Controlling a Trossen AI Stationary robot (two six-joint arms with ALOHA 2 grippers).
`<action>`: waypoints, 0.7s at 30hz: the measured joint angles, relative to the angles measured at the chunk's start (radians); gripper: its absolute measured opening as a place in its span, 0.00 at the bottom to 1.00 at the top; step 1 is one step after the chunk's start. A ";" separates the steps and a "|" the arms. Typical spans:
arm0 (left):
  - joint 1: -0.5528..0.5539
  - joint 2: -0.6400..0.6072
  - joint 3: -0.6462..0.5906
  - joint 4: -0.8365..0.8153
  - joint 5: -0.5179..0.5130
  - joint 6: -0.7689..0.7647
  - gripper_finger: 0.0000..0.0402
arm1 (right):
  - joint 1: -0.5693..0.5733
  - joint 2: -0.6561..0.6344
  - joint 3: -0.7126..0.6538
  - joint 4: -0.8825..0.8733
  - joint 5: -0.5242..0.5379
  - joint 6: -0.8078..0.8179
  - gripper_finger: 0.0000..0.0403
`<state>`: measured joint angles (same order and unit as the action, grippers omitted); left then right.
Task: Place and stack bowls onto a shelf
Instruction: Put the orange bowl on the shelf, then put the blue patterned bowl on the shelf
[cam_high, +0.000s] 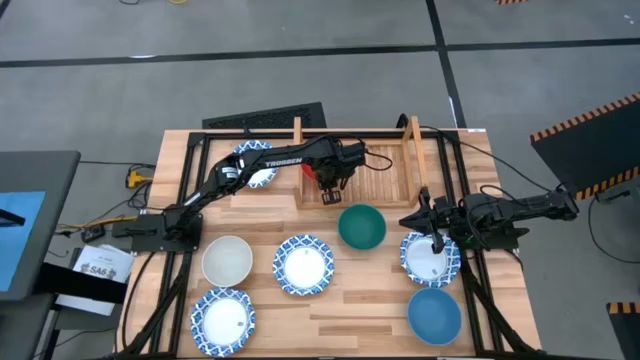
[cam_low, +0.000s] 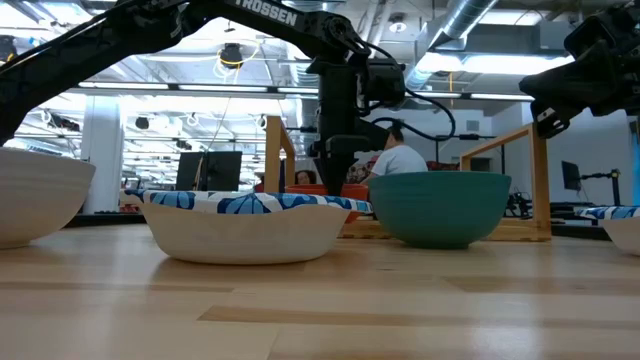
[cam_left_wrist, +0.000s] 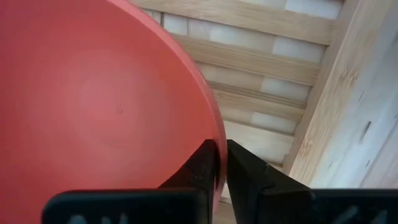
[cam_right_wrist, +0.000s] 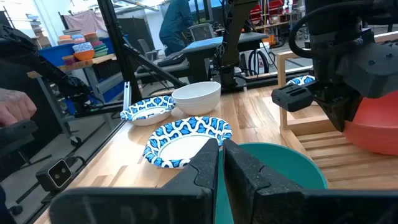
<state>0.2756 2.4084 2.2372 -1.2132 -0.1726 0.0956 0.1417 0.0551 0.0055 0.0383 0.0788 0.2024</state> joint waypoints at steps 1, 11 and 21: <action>0.000 0.000 0.000 0.000 0.000 0.007 0.08 | 0.000 0.000 0.000 0.000 0.000 0.000 0.13; 0.002 -0.006 0.020 -0.014 0.008 0.025 0.27 | 0.000 0.000 0.000 0.000 0.000 0.000 0.13; 0.003 -0.056 0.111 -0.053 0.105 -0.054 0.41 | 0.000 0.000 0.000 0.000 0.000 0.000 0.13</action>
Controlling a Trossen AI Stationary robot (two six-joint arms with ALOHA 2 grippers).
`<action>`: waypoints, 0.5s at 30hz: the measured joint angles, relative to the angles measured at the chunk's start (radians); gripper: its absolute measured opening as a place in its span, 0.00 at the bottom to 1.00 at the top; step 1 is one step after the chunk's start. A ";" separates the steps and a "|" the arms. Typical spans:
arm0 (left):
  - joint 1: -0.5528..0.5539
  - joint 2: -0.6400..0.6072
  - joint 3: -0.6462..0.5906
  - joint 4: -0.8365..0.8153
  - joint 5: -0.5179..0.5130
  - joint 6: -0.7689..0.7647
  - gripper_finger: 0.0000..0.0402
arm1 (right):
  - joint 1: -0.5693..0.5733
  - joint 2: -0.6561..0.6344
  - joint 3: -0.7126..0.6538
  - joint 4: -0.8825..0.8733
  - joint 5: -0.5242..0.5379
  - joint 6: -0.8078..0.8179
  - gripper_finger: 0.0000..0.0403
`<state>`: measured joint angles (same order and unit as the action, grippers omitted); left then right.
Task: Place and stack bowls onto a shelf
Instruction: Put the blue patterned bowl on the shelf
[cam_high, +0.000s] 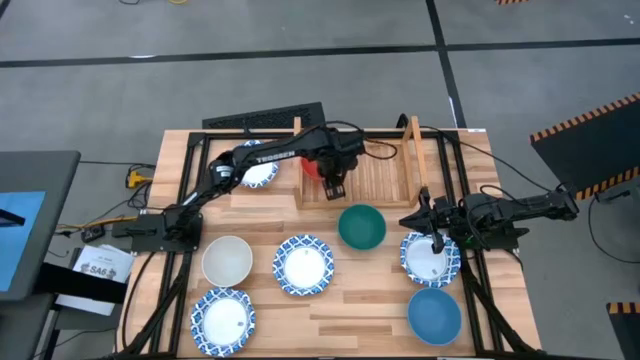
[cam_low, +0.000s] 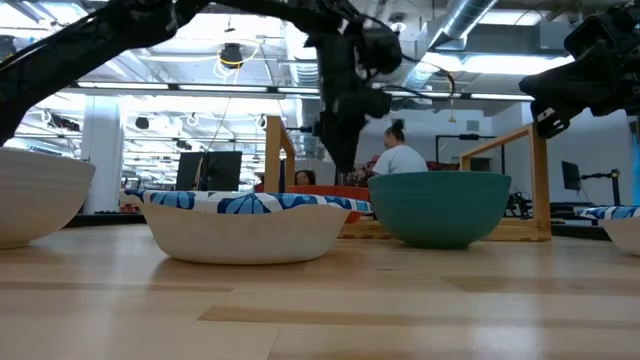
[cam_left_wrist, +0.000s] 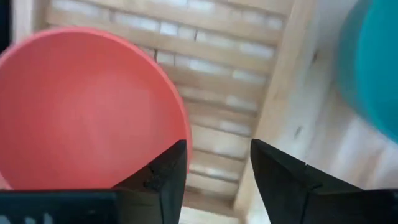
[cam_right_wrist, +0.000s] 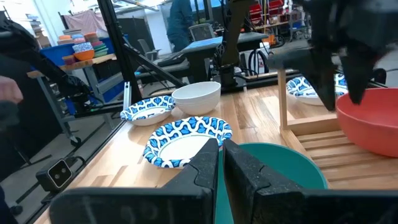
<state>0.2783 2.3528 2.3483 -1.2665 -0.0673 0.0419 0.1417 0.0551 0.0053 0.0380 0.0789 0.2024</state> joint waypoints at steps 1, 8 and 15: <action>0.000 -0.015 0.001 -0.008 0.006 -0.032 0.42 | 0.000 0.000 0.000 0.000 0.000 0.000 0.13; -0.011 -0.135 0.001 0.033 0.147 -0.159 0.42 | 0.000 0.000 0.000 0.000 0.000 0.000 0.13; -0.105 -0.316 -0.056 0.331 0.203 -0.174 0.40 | 0.000 0.000 0.000 0.000 0.000 0.000 0.13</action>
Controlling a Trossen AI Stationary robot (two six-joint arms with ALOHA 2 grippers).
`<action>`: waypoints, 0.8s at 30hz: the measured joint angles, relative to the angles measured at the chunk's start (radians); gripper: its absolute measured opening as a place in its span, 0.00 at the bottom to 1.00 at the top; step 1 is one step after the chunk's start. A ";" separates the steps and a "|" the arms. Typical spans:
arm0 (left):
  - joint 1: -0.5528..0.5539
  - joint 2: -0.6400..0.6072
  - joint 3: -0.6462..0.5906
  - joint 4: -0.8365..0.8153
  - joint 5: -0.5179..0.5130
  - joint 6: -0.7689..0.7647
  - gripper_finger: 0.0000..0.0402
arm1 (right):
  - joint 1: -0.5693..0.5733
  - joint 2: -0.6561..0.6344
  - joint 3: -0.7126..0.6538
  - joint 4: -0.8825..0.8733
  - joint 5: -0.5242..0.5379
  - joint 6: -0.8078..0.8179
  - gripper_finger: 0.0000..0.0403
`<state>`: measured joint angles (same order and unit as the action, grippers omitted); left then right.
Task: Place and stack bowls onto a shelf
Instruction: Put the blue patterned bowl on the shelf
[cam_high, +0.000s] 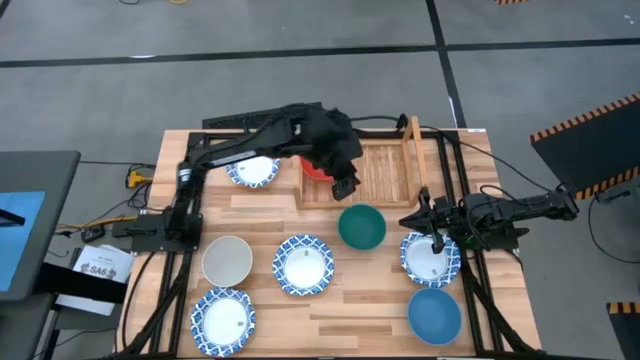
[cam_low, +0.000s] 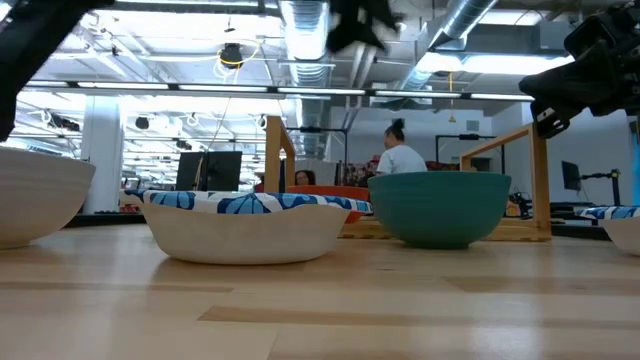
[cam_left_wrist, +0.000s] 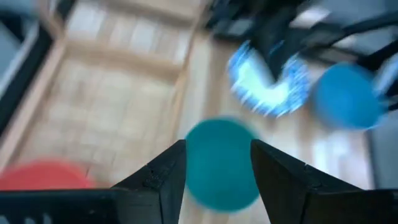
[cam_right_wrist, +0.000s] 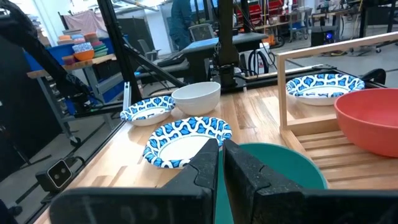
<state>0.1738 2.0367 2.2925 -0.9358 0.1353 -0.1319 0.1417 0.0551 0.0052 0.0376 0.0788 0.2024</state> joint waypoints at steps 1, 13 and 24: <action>-0.016 -0.030 -0.024 0.055 -0.005 0.004 0.40 | 0.000 0.000 0.000 0.000 0.000 0.000 0.13; -0.157 -0.452 -0.711 0.731 -0.222 -0.117 0.38 | 0.000 0.000 0.000 0.014 0.000 0.069 0.13; -0.203 -0.727 -1.055 1.037 -0.301 -0.176 0.38 | -0.007 0.011 0.066 0.580 0.106 0.497 0.13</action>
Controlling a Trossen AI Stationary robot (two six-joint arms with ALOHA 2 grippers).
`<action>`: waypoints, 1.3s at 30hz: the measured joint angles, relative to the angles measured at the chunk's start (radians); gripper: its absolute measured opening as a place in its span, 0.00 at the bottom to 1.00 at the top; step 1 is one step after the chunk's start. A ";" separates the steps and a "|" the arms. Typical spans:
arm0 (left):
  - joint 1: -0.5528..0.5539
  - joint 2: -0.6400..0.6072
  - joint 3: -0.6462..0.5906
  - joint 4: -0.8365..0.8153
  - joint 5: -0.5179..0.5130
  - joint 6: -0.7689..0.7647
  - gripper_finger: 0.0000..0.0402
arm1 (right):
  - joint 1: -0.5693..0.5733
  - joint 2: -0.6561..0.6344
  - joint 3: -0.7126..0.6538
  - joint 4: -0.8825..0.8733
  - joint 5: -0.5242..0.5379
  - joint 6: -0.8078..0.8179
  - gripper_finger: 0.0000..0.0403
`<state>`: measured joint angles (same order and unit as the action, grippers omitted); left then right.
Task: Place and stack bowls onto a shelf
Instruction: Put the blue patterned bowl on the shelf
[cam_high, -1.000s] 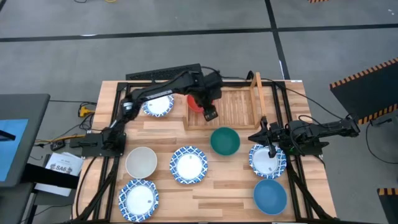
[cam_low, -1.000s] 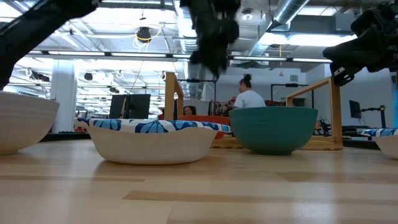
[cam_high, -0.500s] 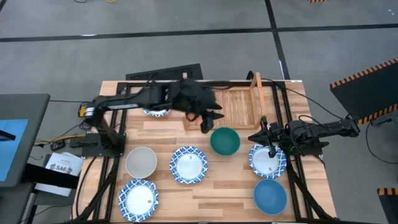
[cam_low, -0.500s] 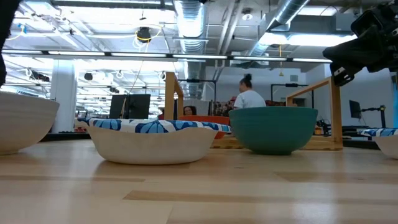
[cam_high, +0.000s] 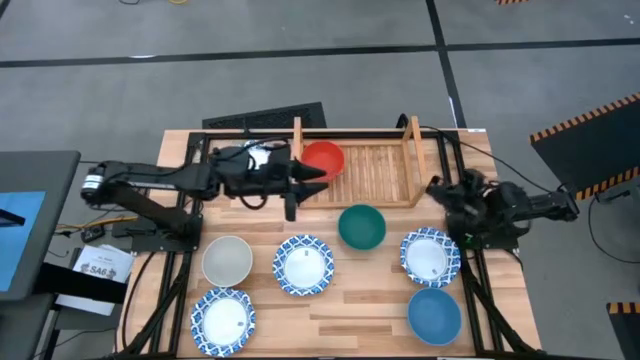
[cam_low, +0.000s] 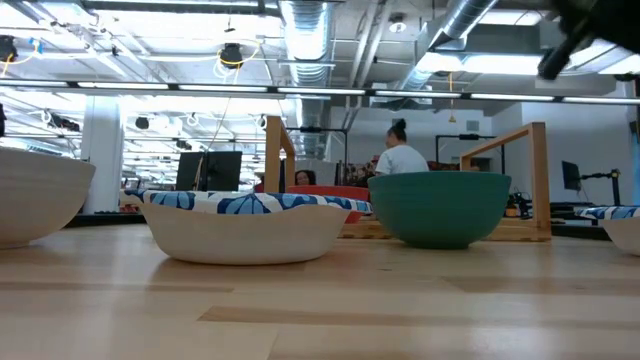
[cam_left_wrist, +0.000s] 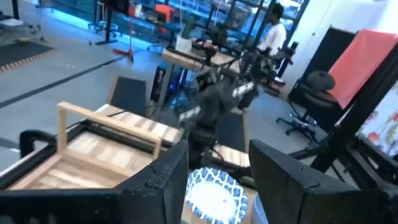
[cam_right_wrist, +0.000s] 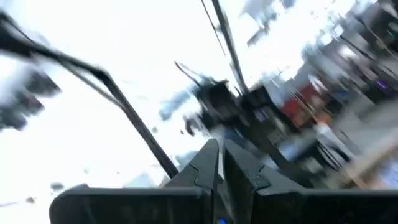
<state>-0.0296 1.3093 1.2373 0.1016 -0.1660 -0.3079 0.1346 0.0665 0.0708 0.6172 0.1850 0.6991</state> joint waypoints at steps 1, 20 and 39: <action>-0.001 -0.012 0.000 -0.003 0.000 0.007 0.38 | 0.003 0.020 0.028 -0.001 -0.004 0.000 0.13; -0.001 -0.212 0.000 -0.248 0.054 0.169 0.38 | 0.226 0.719 0.685 -1.211 -0.237 0.464 0.34; -0.001 -0.369 0.001 -0.403 0.049 0.260 0.38 | 0.278 1.255 0.688 -1.385 -0.236 0.778 0.56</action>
<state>-0.0307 0.9405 1.2381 -0.3016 -0.1169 -0.0477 0.4124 1.3213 0.7586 -0.7680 -0.0513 1.4769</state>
